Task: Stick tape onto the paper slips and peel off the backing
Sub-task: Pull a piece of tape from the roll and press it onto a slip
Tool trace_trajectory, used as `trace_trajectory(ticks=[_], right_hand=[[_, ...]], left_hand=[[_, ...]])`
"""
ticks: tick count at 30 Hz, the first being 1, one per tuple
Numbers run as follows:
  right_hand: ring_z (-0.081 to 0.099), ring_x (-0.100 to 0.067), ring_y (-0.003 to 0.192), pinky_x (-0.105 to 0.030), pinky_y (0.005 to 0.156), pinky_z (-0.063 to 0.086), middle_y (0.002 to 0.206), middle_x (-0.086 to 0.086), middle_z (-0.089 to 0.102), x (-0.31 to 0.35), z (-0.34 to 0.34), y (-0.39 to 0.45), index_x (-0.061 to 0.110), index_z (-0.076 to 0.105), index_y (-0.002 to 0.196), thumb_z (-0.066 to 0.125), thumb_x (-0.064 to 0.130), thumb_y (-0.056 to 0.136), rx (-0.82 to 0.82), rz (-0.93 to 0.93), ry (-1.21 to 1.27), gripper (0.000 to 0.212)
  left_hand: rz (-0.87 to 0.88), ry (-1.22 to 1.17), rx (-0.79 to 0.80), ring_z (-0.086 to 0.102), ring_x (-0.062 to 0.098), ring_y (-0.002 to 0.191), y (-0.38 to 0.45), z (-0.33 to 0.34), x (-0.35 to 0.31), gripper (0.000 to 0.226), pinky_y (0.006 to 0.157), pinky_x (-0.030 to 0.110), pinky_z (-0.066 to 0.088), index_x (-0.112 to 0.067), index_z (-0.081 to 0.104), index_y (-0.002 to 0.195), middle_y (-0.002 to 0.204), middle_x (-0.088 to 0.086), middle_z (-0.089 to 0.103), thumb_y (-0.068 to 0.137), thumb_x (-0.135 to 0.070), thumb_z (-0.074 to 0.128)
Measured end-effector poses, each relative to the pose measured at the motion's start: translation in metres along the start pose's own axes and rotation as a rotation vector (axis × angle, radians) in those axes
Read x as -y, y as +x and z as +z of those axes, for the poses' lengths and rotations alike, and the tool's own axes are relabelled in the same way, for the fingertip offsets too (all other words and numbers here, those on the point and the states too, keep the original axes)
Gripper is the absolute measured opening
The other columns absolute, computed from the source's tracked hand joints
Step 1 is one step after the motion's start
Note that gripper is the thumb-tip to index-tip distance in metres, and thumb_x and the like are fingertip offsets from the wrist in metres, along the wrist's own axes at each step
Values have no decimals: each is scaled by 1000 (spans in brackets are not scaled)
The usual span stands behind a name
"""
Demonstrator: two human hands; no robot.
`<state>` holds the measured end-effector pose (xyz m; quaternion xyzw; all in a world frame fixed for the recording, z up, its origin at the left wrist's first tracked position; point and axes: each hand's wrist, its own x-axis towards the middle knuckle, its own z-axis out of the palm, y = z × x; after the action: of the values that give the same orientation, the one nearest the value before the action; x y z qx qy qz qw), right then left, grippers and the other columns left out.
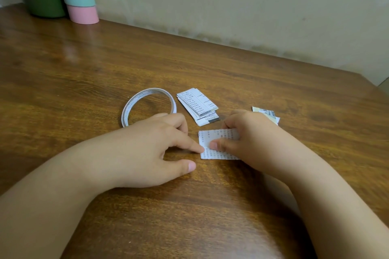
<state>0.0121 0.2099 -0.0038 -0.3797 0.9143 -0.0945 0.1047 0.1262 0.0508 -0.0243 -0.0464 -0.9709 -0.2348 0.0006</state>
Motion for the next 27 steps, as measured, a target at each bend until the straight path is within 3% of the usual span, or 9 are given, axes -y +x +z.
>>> trace_trajectory(ticks=[3, 5, 10, 15, 18, 21, 27], right_hand=[[48, -7, 63, -26, 51, 32, 74, 8, 54, -1, -2, -2, 23, 53, 74, 69, 49, 78, -29, 43, 40, 30], [45, -6, 58, -25, 49, 29, 67, 8, 52, -5, -3, -3, 23, 56, 75, 67, 49, 79, -38, 50, 65, 29], [49, -4, 56, -20, 47, 34, 66, 10, 54, -13, -7, -6, 29, 58, 77, 61, 44, 86, -74, 45, 118, 18], [46, -3, 55, -18, 46, 30, 66, 10, 51, -15, -4, -4, 30, 58, 77, 63, 44, 85, -85, 36, 109, 17], [47, -2, 55, -18, 46, 30, 66, 10, 52, -15, -4, -4, 30, 59, 77, 63, 44, 85, -90, 32, 122, 17], [46, -2, 55, -18, 45, 29, 65, 10, 51, -16, -4, -4, 30, 57, 75, 63, 44, 85, -87, 25, 118, 18], [45, -2, 55, -14, 44, 32, 64, 11, 49, -16, -4, -3, 31, 54, 72, 64, 43, 84, -87, 14, 110, 20]], left_hand=[[0, 0, 4, 35, -11, 103, 0, 0, 1, 32, 80, 5, 29, -56, 54, 116, 100, -23, 38, 84, -59, 47], [-4, -7, 10, 35, -12, 101, 0, 0, 1, 33, 78, 6, 29, -57, 55, 113, 99, -24, 38, 82, -61, 46], [-2, -5, 3, 35, -11, 105, 0, 1, 1, 36, 81, 5, 29, -58, 54, 115, 102, -25, 37, 81, -63, 43], [-9, -7, 11, 35, -8, 107, 0, 0, 2, 32, 79, 3, 28, -56, 54, 115, 103, -21, 39, 84, -53, 54], [-11, -7, 17, 36, -8, 108, 0, 0, 2, 38, 83, 7, 32, -58, 54, 114, 106, -24, 36, 78, -64, 44], [-13, -1, 17, 36, -8, 109, 1, 0, 2, 47, 83, 5, 31, -59, 54, 113, 107, -24, 35, 68, -64, 39], [0, 2, 20, 36, -8, 108, 1, 0, 2, 46, 80, 5, 30, -59, 55, 111, 106, -26, 35, 68, -63, 40]])
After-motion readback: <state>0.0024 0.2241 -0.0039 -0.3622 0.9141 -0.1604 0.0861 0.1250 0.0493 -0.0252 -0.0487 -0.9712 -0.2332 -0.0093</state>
